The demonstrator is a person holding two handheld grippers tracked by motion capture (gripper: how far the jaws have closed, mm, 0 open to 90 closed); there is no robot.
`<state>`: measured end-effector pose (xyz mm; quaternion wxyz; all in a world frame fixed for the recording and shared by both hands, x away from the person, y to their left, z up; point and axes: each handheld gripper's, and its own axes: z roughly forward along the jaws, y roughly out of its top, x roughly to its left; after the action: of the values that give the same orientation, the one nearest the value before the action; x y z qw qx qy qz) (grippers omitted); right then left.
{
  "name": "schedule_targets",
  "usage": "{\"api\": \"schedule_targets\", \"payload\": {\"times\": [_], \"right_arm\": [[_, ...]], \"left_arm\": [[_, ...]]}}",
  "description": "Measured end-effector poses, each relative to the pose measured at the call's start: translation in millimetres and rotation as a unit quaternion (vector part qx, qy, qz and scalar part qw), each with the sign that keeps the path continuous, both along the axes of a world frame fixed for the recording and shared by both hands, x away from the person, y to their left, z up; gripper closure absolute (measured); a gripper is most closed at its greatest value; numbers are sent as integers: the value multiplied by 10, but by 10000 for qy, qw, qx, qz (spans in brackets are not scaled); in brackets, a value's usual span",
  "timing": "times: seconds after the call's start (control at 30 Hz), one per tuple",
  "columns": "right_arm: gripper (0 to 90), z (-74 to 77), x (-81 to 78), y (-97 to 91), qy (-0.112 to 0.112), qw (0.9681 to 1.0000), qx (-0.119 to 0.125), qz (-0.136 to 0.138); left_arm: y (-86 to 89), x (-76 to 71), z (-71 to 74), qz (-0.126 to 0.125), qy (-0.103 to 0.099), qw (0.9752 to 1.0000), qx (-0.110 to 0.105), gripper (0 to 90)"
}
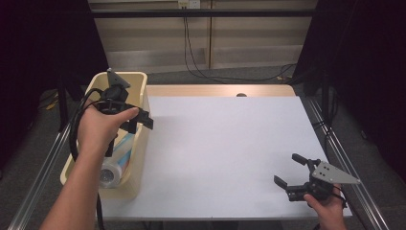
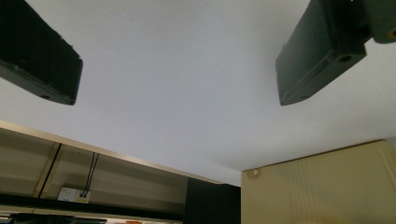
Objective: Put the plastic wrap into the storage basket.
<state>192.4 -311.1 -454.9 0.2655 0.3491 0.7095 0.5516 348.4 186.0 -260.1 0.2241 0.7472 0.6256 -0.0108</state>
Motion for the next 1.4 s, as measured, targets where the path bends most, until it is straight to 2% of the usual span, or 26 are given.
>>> {"api": "schedule_targets", "payload": {"times": [0.23, 0.27, 0.43, 0.6, 0.87, 1.2, 1.4], "right_arm": [[2, 1, 1, -7, -21, 10000, 4, -8], [2, 1, 1, -5, -10, 10000, 3, 1], [2, 1, 0, -4, -11, 10000, -1, 3], [3, 4, -1, -3, -24, 10000, -1, 7], [3, 2, 3, -1, -17, 10000, 0, 18], [3, 3, -6, 3, -24, 10000, -16, 33], [3, 1, -6, 1, -20, 10000, -14, 24]], "left_arm": [[-131, 25, -33, -100, -33, 9999, 3, 256], [-169, 30, -51, -178, 12, 9998, 15, 253], [-246, 41, -92, -247, 47, 9997, -4, 247], [-372, 48, -151, -361, 51, 9993, 2, 221], [-482, 57, -231, -488, 31, 9988, -10, 174], [-628, 33, -365, -680, -36, 9976, 137, 149], [-703, 22, -442, -769, -9, 9968, 224, 146]]}}
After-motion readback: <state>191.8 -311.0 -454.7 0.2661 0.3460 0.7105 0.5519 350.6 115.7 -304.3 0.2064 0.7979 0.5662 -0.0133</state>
